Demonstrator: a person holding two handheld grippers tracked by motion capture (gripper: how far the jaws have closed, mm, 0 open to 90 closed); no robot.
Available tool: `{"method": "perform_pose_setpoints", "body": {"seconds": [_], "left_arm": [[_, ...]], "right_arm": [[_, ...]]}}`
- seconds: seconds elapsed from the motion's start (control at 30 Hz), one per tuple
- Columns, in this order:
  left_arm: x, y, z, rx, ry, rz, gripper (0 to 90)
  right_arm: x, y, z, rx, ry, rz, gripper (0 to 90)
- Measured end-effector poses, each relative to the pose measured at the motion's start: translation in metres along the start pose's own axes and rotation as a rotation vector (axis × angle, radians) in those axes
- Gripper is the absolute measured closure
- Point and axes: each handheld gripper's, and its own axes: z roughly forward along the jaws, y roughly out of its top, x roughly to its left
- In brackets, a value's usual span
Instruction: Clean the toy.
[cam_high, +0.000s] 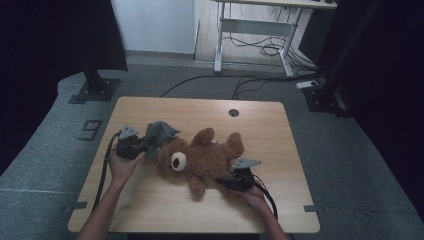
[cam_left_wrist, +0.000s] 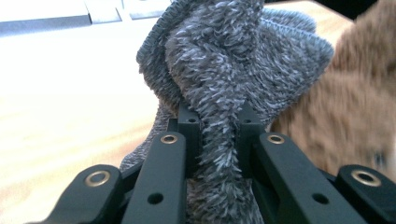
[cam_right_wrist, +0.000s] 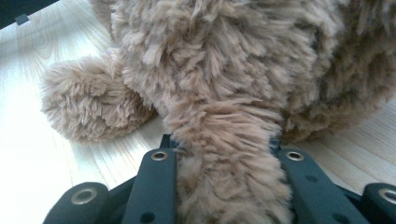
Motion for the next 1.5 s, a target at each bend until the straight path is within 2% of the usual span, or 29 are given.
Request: {"method": "perform_pose_setpoints", "body": {"seconds": [0.1, 0.17, 0.23, 0.37, 0.47, 0.57, 0.77, 0.9, 1.07, 1.23, 1.33, 1.43, 1.5], "left_arm": [[-0.005, 0.007, 0.015, 0.042, -0.002, 0.013, 78.3], [-0.010, 0.004, 0.024, 0.079, -0.004, 0.027, 78.3], [-0.014, -0.002, 0.026, 0.095, -0.005, 0.046, 78.3], [-0.018, -0.016, 0.017, 0.089, -0.013, 0.059, 78.3], [-0.023, -0.026, 0.008, 0.092, -0.001, 0.097, 78.3], [-0.026, -0.035, 0.000, 0.092, 0.004, 0.117, 78.0], [-0.023, -0.052, -0.020, 0.071, -0.029, 0.084, 77.5], [-0.031, -0.064, -0.026, 0.085, -0.035, 0.086, 77.5], [-0.041, -0.077, -0.018, 0.142, -0.023, 0.114, 77.5], [-0.043, -0.087, -0.011, 0.201, -0.033, 0.130, 77.4], [-0.042, -0.088, -0.012, 0.208, -0.036, 0.135, 77.3], [-0.035, -0.085, -0.016, 0.190, -0.032, 0.115, 77.1], [-0.030, -0.080, -0.024, 0.146, -0.030, 0.085, 77.1]], "right_arm": [[0.000, 0.000, 0.000, -0.001, 0.002, 0.000, 69.7], [0.000, 0.000, 0.000, -0.001, 0.001, 0.000, 69.7], [0.000, 0.000, 0.000, 0.000, 0.000, 0.001, 69.7], [-0.001, -0.001, -0.001, -0.001, -0.002, 0.014, 69.8], [-0.001, -0.001, -0.001, 0.000, -0.010, 0.017, 70.0], [0.000, -0.001, -0.001, 0.000, -0.018, 0.021, 70.1], [0.000, -0.002, -0.002, 0.003, -0.028, 0.015, 70.1], [0.000, -0.002, -0.002, 0.004, -0.031, 0.019, 70.2], [0.000, -0.002, -0.002, 0.005, -0.034, 0.022, 70.2], [0.000, -0.002, -0.001, 0.005, -0.034, 0.023, 70.2], [0.000, -0.002, -0.002, 0.005, -0.034, 0.024, 70.2], [0.000, -0.002, -0.002, 0.005, -0.034, 0.024, 70.1], [0.000, -0.002, -0.002, 0.003, -0.032, 0.024, 69.8]]}}
